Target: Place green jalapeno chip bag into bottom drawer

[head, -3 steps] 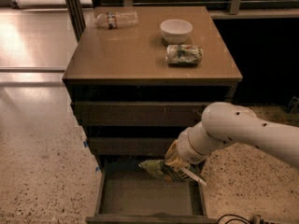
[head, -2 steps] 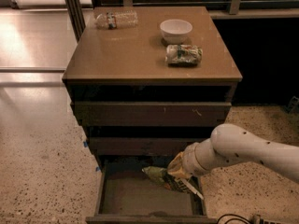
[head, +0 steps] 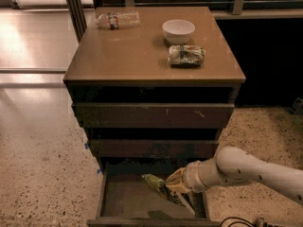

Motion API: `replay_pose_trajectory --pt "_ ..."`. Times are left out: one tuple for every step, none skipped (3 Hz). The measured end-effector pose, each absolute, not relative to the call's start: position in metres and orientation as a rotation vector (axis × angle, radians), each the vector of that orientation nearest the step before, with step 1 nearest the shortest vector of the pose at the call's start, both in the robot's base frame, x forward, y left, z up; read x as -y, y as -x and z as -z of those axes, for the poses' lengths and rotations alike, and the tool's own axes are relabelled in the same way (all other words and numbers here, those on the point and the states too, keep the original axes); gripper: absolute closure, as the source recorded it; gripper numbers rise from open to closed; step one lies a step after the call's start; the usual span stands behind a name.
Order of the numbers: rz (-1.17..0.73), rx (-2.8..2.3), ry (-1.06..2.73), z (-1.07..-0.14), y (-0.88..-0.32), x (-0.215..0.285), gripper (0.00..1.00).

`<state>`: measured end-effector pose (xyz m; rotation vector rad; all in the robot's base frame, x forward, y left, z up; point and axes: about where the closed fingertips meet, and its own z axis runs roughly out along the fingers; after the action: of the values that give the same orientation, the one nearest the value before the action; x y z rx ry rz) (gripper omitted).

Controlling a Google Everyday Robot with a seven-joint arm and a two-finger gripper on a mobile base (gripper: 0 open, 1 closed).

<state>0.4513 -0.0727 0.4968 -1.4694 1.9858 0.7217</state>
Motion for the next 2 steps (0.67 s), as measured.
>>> replay_pose_trajectory --pt "-0.726 -1.986 1.467 -0.493 -0.452 0.072 1.0" --pt "-0.764 -1.99 1.449 -0.462 -0.458 0.067 1.0"
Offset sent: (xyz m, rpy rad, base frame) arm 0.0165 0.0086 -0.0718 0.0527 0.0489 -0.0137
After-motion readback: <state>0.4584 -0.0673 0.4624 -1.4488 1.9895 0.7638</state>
